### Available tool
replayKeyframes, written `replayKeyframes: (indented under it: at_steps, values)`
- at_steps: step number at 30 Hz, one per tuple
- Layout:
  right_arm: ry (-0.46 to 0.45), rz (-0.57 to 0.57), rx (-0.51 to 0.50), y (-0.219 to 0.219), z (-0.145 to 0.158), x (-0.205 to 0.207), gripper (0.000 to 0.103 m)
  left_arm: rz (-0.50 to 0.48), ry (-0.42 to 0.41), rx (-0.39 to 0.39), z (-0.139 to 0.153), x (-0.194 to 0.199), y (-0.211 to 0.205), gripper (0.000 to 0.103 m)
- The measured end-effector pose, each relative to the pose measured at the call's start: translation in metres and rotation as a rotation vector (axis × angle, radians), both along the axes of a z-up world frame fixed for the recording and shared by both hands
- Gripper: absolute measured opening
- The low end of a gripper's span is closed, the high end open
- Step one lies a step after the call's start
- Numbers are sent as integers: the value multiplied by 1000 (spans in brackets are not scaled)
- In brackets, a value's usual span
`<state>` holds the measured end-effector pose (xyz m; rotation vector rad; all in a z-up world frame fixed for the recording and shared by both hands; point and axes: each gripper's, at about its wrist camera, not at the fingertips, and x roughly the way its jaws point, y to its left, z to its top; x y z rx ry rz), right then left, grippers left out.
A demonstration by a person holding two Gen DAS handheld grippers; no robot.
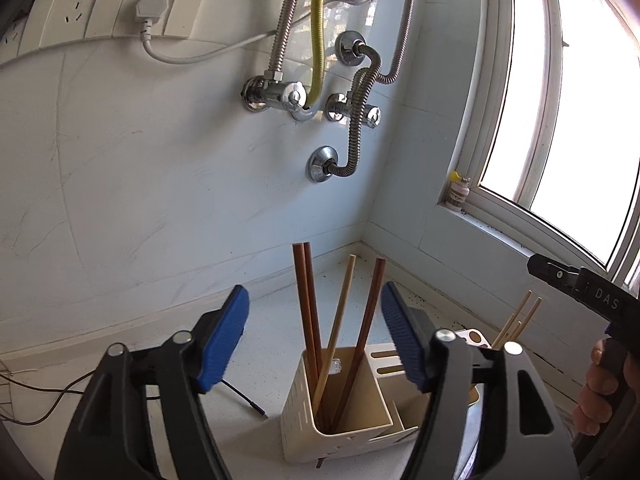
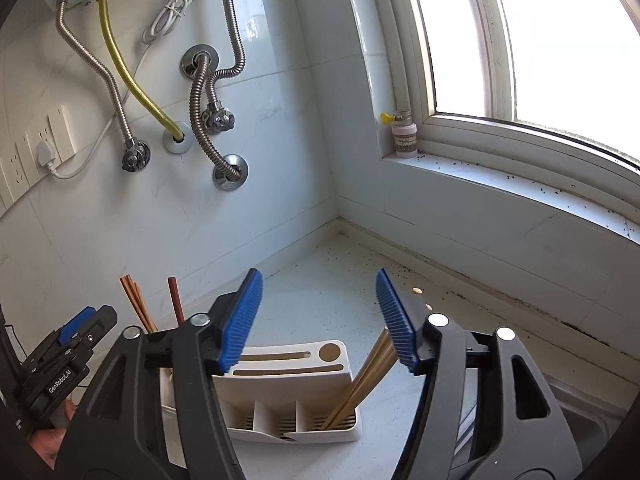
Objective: Organize utensils
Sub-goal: 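Open both tools to release the chopsticks into the holder, then move both open tools back over the last chopsticks on the counter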
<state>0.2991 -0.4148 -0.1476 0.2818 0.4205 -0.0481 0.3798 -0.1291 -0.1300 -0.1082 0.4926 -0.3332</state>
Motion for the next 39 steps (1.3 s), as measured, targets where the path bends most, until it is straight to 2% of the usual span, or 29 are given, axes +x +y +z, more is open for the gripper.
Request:
replayKeyframes:
  at_steps: [2, 3, 5, 13, 20, 31, 39]
  values:
    - [-46, -17, -3, 0, 6, -9, 78, 19, -46, -13, 6, -8, 7, 88]
    - [-70, -25, -8, 0, 8, -13, 85, 19, -64, -19, 10, -12, 9, 92]
    - [-107, -32, -11, -1, 13, -21, 95, 22, -87, -16, 16, -18, 12, 97]
    - [-131, -49, 27, -9, 28, -34, 95, 31, -138, -20, 40, -39, 27, 98]
    - [-147, -10, 9, 13, 40, -41, 95, 86, -182, -11, 59, -63, 57, 98]
    - [-177, 194, 0, 100, 53, -39, 95, 288, -211, 14, 74, -114, 138, 98]
    - [-166, 385, -3, 184, 49, -43, 95, 470, -185, 33, 69, -162, 205, 98]
